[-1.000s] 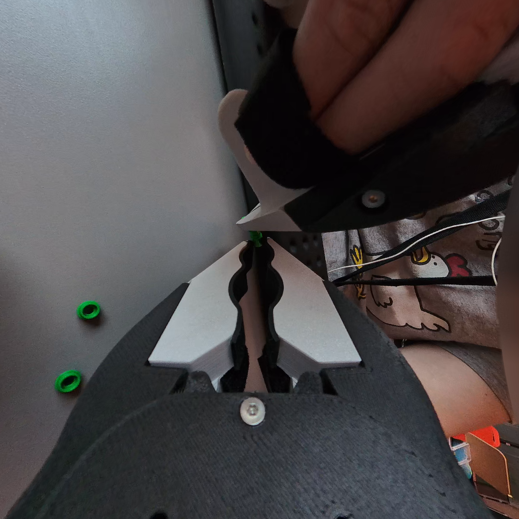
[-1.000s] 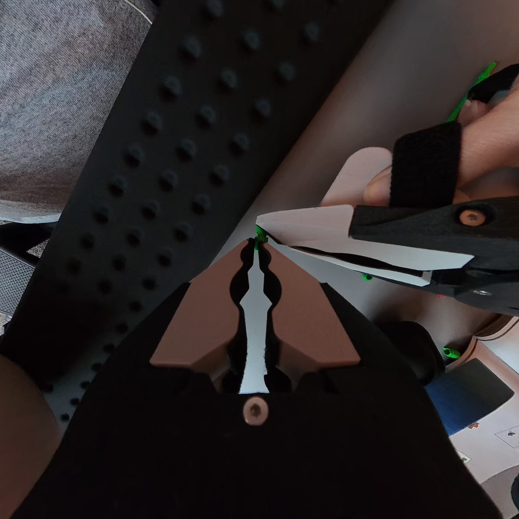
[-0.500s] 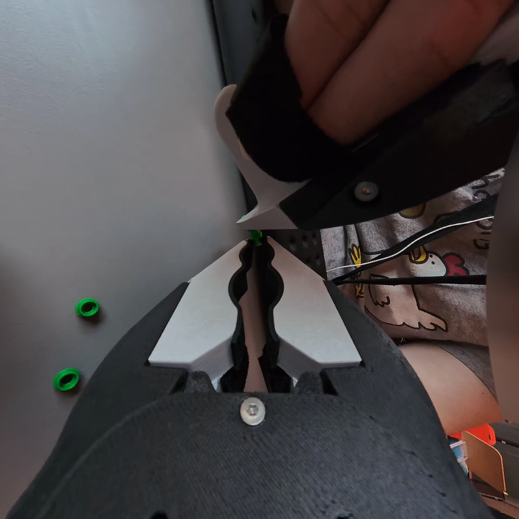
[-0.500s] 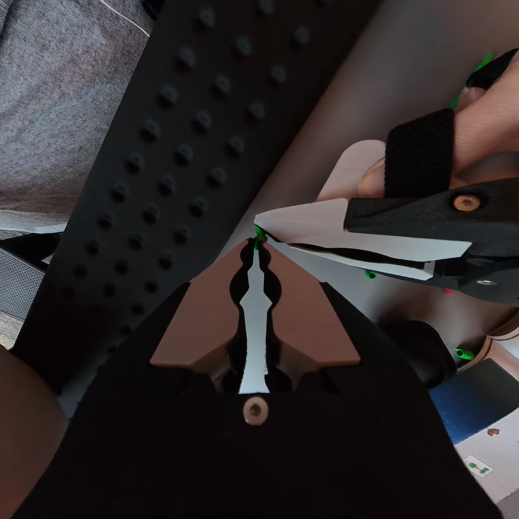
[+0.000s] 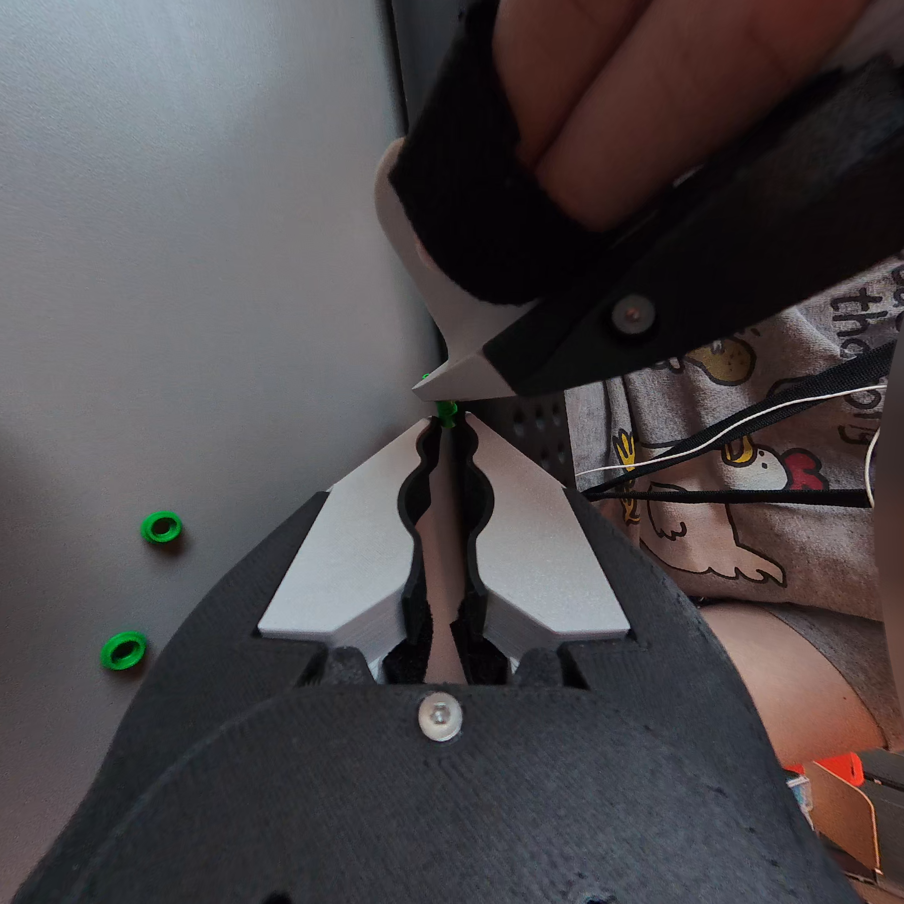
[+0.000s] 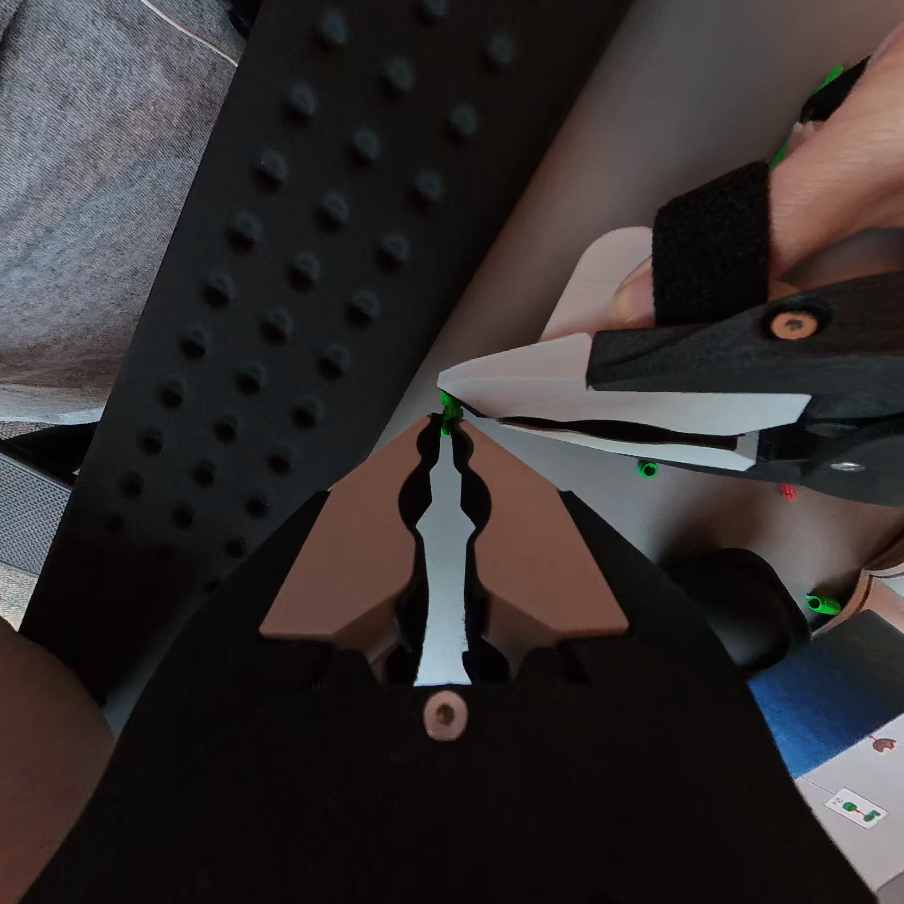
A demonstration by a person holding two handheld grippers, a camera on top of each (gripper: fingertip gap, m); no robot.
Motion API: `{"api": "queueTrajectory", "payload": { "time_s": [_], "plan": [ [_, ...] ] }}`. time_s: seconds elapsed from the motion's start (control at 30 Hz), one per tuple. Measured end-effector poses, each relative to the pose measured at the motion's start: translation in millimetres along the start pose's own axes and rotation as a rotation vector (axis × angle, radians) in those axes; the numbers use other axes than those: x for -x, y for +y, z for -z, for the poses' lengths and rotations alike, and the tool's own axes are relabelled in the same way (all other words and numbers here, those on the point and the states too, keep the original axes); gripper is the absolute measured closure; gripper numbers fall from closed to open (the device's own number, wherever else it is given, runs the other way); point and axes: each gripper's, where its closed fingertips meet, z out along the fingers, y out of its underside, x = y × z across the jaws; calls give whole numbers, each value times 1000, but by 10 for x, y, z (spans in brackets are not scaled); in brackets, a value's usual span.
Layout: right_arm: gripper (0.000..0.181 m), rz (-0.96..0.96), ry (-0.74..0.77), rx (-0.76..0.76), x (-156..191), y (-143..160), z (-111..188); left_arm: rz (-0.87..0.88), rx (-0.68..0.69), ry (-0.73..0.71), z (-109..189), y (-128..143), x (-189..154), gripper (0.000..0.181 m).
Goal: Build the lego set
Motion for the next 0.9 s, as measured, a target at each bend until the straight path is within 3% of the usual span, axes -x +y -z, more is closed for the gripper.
{"api": "queueTrajectory", "payload": {
  "time_s": [0.03,0.9],
  "plan": [
    [178,-2,3,-1,-4,1,2,0,-1,-1,0,-1,1,176],
    [175,-37,40,-13,-22,10,34,-20,-6,-23,-1,-9,26,176]
  ]
}}
